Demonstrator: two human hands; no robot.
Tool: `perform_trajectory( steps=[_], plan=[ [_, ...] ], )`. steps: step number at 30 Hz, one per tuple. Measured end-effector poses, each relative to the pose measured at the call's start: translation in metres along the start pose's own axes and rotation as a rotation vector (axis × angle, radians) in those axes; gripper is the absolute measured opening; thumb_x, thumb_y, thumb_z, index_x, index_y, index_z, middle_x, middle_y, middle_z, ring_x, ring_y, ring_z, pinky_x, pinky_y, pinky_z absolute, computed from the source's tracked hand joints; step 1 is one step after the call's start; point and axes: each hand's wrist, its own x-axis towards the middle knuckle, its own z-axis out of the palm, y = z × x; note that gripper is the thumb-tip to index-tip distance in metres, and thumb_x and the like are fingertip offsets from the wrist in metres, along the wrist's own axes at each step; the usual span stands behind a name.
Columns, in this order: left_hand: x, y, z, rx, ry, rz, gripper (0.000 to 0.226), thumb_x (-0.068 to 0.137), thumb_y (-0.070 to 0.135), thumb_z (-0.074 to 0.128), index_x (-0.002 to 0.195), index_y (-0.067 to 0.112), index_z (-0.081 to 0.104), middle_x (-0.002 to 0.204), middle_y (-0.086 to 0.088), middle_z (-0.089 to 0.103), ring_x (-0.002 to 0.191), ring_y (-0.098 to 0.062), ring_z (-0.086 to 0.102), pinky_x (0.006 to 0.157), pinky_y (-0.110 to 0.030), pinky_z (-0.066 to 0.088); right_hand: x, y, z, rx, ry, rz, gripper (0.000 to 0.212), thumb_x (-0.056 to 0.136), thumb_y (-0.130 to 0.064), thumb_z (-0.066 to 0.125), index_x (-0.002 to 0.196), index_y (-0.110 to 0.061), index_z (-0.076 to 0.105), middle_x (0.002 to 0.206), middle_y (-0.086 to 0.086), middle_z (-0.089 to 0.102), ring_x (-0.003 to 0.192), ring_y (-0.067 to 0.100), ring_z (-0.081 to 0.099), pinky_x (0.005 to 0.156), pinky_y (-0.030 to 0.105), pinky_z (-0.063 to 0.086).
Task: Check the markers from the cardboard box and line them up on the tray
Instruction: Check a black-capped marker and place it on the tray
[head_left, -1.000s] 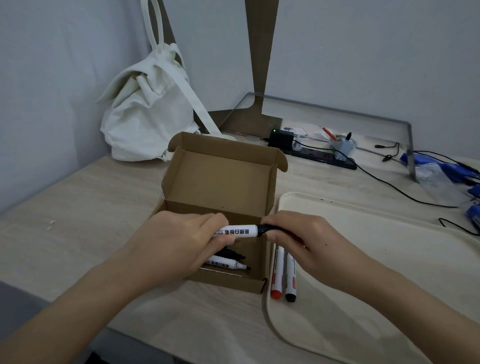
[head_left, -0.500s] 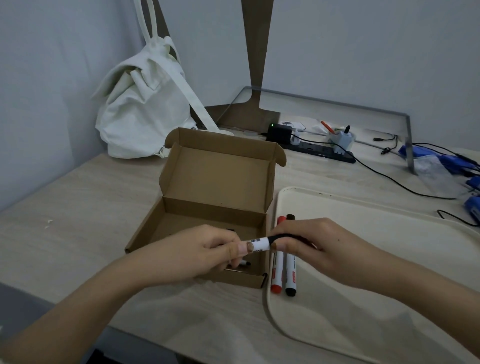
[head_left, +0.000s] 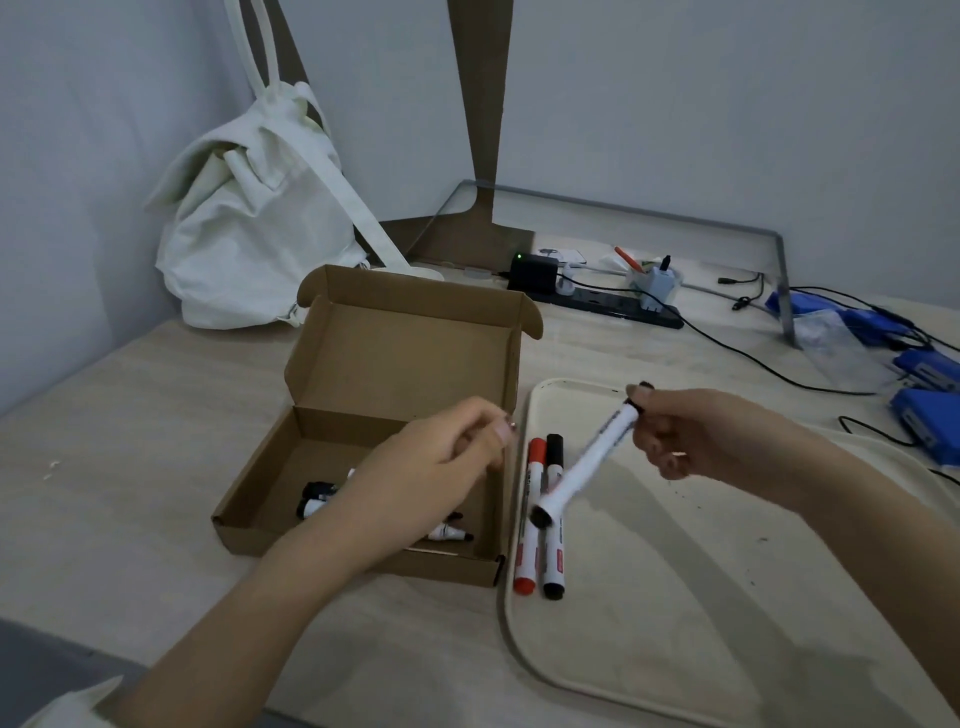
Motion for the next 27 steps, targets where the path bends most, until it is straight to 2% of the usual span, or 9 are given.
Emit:
perform_trajectory(
  steps=[2,3,6,10,18,23,27],
  plan=[
    [-0.003,-0.008,-0.005,0.068,0.025,-0.026,0.015,0.091,0.036,0.039,0.098,0.037,0.053,0.087,0.018,0.058,0.084,0.004,0.056,0.077,-0.019,0.048,0.007,0.008,-0.011,-0.172,-0.051,0.114,0.026,0.080,-0.038,0.057,0.069,-0.014,0.056,0.055,0.001,0.046,0.045,0.012,0.042,0.045,0.020,0.035],
    [-0.005,-0.013,-0.007,0.116,0.036,-0.042,0.015,0.091,0.035,0.041,0.100,0.037,0.053,0.091,0.020,0.058,0.088,0.005,0.054,0.079,-0.019,0.047,0.011,0.013,-0.014,-0.251,-0.060,0.154,0.028,0.084,-0.037,0.055,0.069,-0.014,0.057,0.055,0.002,0.047,0.045,0.012,0.041,0.045,0.021,0.035],
    [-0.009,-0.025,-0.013,0.271,0.083,-0.073,0.014,0.091,0.033,0.044,0.102,0.037,0.052,0.100,0.019,0.056,0.093,0.003,0.052,0.081,-0.024,0.049,0.026,0.023,-0.010,-0.448,-0.049,0.244,0.033,0.091,-0.034,0.051,0.068,-0.012,0.057,0.053,0.002,0.047,0.042,0.013,0.040,0.043,0.021,0.034],
    [-0.015,-0.034,-0.021,0.361,0.128,-0.073,0.016,0.091,0.031,0.046,0.105,0.033,0.053,0.102,0.016,0.055,0.092,0.002,0.052,0.077,-0.021,0.047,0.039,0.029,0.004,-0.623,-0.017,0.301,0.039,0.092,-0.036,0.049,0.063,-0.009,0.052,0.052,0.003,0.046,0.038,0.013,0.040,0.043,0.021,0.035],
    [-0.019,-0.050,-0.033,0.467,0.140,-0.090,0.015,0.091,0.029,0.046,0.103,0.031,0.054,0.099,0.015,0.054,0.089,0.003,0.051,0.070,-0.014,0.041,0.051,0.040,0.022,-0.709,0.170,0.174,0.049,0.095,-0.036,0.041,0.053,-0.009,0.044,0.048,0.003,0.045,0.039,0.015,0.040,0.040,0.019,0.034],
    [-0.020,-0.058,-0.038,0.550,0.112,-0.133,0.017,0.090,0.029,0.047,0.105,0.028,0.055,0.104,0.014,0.053,0.095,-0.003,0.050,0.082,-0.028,0.047,0.055,0.042,0.027,-0.659,0.238,0.161,0.048,0.097,-0.037,0.034,0.068,-0.007,0.057,0.051,0.004,0.049,0.040,0.014,0.042,0.040,0.020,0.035],
    [-0.022,-0.063,-0.044,0.589,0.077,-0.147,0.021,0.089,0.031,0.049,0.110,0.030,0.054,0.108,0.016,0.050,0.099,-0.003,0.047,0.081,-0.022,0.044,0.055,0.040,0.028,-0.725,0.264,0.124,0.048,0.097,-0.037,0.034,0.067,-0.008,0.056,0.053,0.002,0.051,0.042,0.013,0.044,0.044,0.021,0.034]
  ],
)
